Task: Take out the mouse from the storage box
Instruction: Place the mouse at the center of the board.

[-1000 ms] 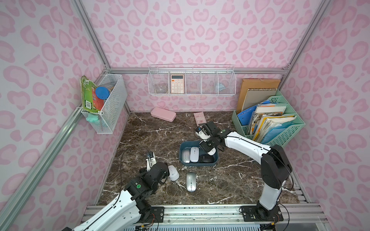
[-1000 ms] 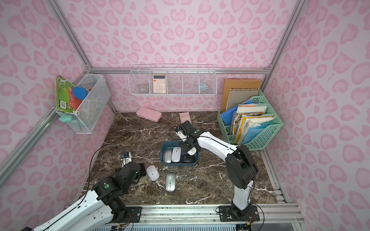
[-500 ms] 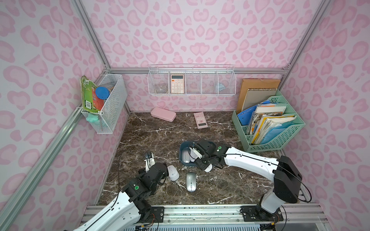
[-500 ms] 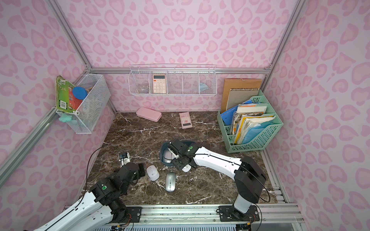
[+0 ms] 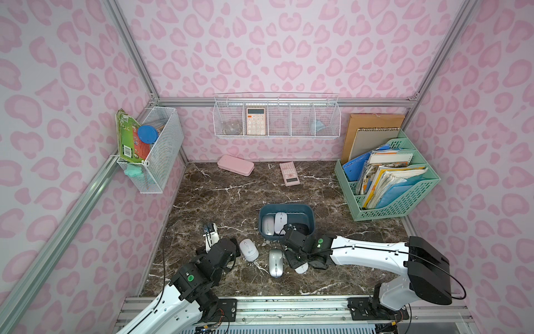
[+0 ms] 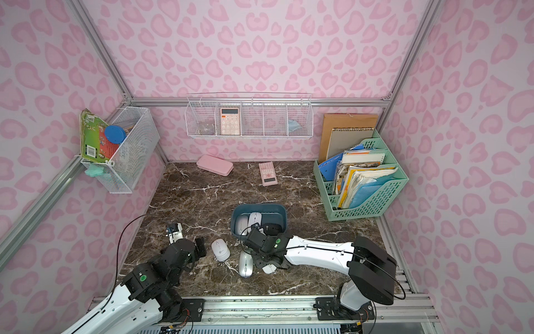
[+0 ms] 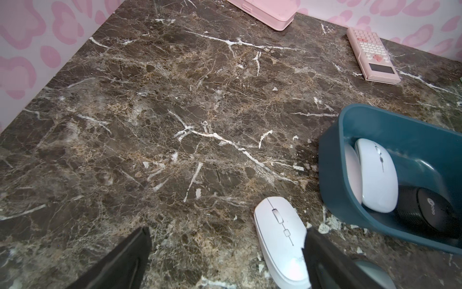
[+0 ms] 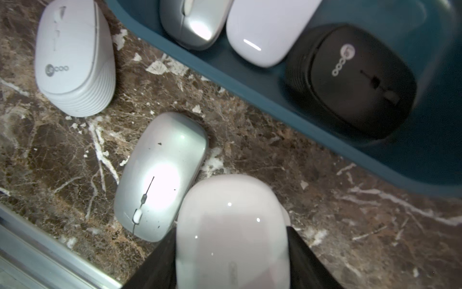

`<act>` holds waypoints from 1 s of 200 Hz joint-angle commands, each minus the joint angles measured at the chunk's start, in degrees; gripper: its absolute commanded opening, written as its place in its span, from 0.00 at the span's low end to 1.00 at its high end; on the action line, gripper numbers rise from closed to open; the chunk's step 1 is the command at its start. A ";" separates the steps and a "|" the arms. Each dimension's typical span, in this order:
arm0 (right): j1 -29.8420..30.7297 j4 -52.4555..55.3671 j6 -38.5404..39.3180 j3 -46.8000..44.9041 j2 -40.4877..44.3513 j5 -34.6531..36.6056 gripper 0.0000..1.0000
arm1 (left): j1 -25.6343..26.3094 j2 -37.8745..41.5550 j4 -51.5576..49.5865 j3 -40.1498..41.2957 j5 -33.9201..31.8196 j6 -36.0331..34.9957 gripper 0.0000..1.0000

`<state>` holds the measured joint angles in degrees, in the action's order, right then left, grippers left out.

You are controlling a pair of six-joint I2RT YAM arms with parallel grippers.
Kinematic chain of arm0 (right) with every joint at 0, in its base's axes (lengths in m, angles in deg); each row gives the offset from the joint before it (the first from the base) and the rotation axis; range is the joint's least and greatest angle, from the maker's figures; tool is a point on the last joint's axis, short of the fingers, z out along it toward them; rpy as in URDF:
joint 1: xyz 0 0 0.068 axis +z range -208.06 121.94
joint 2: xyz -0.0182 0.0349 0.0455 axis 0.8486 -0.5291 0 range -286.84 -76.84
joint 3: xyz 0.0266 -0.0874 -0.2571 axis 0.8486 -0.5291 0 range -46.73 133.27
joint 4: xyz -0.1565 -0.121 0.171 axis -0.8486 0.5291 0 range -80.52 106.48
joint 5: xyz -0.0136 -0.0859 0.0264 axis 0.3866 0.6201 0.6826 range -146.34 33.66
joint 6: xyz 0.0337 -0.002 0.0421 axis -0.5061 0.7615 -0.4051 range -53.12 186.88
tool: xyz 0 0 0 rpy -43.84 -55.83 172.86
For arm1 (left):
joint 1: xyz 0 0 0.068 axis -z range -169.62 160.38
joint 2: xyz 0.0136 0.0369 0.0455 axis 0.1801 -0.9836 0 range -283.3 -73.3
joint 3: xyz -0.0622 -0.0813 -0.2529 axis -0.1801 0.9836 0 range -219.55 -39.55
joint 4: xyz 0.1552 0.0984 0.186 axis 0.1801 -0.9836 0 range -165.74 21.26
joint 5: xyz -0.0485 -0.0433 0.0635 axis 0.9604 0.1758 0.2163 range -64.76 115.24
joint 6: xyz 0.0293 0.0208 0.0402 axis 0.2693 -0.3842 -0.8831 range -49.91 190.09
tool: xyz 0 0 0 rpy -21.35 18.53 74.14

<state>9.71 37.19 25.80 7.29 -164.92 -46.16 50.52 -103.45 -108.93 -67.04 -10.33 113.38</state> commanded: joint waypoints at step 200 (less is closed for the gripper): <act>-7.05 -13.71 0.53 -11.94 7.07 -1.02 0.80 | 0.02 -9.25 -0.95 -2.99 -0.19 0.62 0.99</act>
<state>5.82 24.64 20.73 -1.62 -162.82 -45.97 50.52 -110.84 -108.97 -68.96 -10.37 113.90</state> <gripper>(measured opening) 0.805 0.985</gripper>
